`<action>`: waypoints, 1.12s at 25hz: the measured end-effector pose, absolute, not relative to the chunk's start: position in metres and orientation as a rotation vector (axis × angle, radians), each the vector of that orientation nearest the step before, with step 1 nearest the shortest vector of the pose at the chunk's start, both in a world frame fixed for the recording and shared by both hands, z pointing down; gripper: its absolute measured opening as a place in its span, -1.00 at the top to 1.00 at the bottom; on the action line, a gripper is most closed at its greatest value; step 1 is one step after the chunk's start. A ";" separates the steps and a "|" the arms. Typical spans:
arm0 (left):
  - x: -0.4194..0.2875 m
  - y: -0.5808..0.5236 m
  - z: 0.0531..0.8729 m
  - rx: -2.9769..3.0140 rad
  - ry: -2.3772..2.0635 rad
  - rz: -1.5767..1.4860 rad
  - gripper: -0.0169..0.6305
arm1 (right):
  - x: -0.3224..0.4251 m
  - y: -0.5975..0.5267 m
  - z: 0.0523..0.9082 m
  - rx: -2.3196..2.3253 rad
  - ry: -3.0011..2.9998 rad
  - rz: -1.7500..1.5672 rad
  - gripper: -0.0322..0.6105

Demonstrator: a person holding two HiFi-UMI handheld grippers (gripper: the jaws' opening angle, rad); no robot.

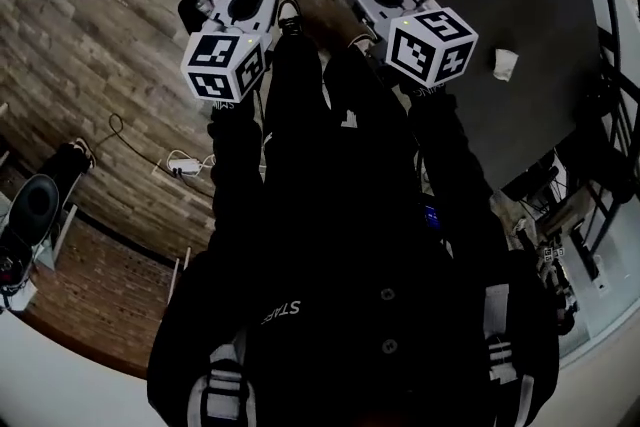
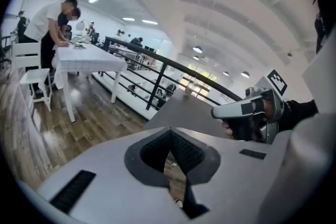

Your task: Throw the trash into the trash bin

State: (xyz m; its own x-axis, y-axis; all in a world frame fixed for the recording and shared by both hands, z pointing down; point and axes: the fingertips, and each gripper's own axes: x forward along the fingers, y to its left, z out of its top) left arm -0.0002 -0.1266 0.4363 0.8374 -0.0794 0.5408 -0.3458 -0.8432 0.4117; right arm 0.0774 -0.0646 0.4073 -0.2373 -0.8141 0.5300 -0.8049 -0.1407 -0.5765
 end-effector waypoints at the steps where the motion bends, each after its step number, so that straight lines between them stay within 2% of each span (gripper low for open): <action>1: 0.012 -0.117 0.430 2.518 -0.282 0.715 0.94 | 0.087 -0.053 0.401 -1.961 2.010 -1.348 0.85; 10: 0.103 -0.034 0.385 2.589 -0.030 0.762 0.94 | 0.158 0.042 0.356 -2.137 1.699 -1.205 0.85; 28: 0.227 0.159 0.297 2.673 0.406 0.706 0.94 | 0.259 0.237 0.267 -2.394 1.247 -0.916 0.85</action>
State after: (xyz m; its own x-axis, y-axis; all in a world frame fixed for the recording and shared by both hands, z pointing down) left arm 0.2269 0.1593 0.2975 0.8351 0.3556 0.4197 0.1837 -0.8994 0.3966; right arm 0.2593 0.2372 0.2675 0.4231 -0.8115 0.4031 -0.6274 -0.5833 -0.5158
